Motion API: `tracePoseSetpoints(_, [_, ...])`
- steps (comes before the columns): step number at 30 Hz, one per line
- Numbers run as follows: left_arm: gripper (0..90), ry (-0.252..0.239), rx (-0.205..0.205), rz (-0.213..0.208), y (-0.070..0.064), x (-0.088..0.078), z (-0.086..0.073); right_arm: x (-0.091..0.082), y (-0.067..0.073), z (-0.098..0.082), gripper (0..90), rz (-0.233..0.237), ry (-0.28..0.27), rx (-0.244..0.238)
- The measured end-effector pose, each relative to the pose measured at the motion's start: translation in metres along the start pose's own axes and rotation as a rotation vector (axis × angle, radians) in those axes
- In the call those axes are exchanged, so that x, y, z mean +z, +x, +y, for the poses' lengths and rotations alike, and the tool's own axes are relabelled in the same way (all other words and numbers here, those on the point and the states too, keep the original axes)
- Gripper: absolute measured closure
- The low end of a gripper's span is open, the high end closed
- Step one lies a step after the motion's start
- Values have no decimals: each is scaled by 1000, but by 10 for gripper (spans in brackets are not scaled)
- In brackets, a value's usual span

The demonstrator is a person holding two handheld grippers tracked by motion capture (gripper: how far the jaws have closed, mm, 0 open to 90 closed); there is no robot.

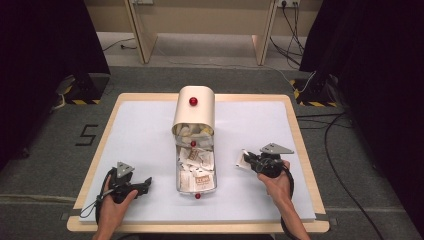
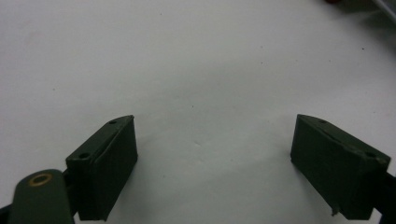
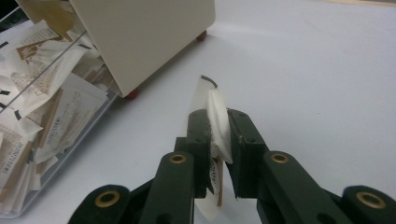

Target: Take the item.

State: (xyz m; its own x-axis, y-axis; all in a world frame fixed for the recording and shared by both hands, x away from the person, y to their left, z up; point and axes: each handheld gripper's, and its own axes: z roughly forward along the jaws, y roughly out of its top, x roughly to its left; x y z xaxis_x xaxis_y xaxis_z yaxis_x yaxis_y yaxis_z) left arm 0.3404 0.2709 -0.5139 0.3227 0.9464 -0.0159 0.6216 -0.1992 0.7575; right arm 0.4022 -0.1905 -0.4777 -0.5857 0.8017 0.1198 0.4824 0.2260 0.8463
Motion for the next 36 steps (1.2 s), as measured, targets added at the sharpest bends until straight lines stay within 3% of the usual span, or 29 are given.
tracePoseSetpoints(9, [138,0,0,0,0,0,0,2,-5,-4,752,-34,24,9])
tracePoseSetpoints(24, [138,-1,0,0,0,0,0,-1,-7,-2,769,-48,16,4])
tracePoseSetpoints(28, [138,0,0,0,0,0,0,-3,-9,-1,728,-52,9,17])
tracePoseSetpoints(31, [138,0,0,0,0,0,0,-6,-11,1,642,-67,-5,48])
tracePoseSetpoints(36, [138,0,0,0,0,0,0,-9,-11,3,627,-71,-17,52])
